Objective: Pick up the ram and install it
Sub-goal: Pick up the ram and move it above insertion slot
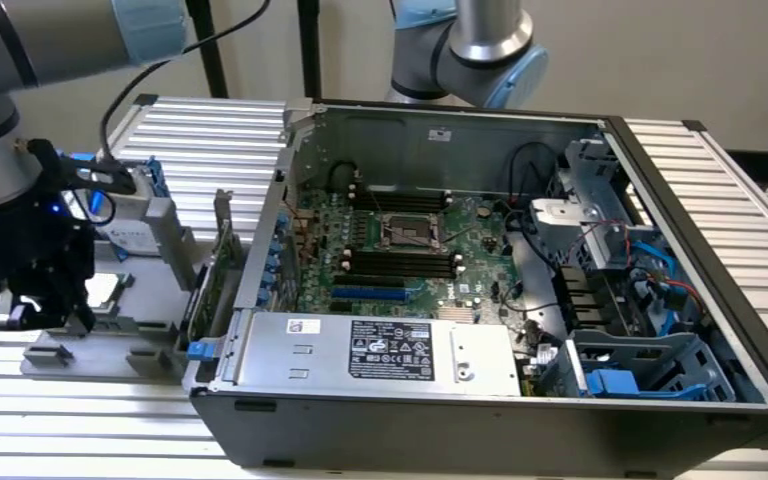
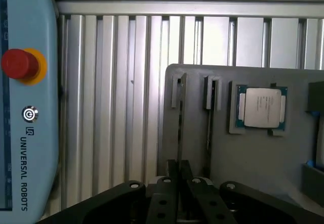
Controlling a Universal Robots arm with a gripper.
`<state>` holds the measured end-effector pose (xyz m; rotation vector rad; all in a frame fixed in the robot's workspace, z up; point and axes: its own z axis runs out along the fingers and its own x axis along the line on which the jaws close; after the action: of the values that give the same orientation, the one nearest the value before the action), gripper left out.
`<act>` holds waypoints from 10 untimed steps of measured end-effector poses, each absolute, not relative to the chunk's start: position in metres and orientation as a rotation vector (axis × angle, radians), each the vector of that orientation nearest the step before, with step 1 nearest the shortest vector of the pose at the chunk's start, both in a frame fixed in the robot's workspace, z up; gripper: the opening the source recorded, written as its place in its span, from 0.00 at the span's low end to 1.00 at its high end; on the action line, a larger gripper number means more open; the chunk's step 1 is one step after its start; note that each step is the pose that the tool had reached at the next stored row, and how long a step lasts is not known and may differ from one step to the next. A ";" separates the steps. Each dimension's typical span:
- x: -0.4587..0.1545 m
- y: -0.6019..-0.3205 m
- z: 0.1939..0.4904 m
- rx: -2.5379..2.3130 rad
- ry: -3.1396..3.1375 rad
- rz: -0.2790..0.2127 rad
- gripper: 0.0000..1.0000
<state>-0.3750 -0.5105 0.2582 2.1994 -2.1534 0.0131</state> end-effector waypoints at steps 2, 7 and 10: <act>-0.373 -0.510 0.267 2.200 -2.153 0.013 0.14; -0.366 -0.510 0.290 2.201 -2.151 0.013 0.14; -0.360 -0.510 0.304 2.204 -2.150 0.012 0.14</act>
<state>-0.3598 -0.5104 0.3037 2.2039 -2.1496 0.0123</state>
